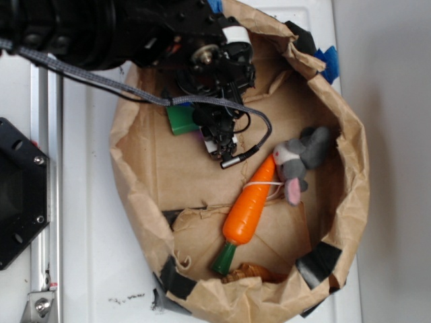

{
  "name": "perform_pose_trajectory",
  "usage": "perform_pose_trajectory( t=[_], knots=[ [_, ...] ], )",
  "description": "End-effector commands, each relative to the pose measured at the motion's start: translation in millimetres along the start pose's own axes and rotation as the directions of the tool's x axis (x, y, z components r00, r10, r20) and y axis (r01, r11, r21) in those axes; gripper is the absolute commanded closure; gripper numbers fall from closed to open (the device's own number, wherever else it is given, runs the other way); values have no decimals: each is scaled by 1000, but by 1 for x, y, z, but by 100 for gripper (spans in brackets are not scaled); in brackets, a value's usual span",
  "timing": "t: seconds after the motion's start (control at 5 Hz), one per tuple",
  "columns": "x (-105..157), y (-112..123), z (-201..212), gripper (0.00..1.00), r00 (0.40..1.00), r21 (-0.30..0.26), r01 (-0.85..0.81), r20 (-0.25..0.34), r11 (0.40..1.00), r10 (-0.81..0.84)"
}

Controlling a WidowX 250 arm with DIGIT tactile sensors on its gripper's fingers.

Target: Grab the green block.

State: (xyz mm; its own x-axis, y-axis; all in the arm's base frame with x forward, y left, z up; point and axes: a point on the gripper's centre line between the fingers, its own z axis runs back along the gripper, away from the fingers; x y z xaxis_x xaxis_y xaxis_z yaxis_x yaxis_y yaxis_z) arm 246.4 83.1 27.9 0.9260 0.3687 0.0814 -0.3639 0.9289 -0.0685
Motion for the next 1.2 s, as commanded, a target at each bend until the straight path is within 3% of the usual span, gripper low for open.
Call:
perform_pose_trajectory(
  t=[0.0, 0.2, 0.6, 0.8, 1.0],
  knots=[
    [-3, 0, 16, 100, 999, 1, 44, 13, 999, -44],
    [0, -2, 30, 100, 995, 11, 93, 35, 996, -94],
    [23, -48, 111, 100, 918, -53, 396, 10, 917, -396],
    [18, -76, 128, 100, 837, -43, 545, -35, 838, -546],
    [0, -90, 135, 100, 779, 46, 626, -20, 778, -626]
  ],
)
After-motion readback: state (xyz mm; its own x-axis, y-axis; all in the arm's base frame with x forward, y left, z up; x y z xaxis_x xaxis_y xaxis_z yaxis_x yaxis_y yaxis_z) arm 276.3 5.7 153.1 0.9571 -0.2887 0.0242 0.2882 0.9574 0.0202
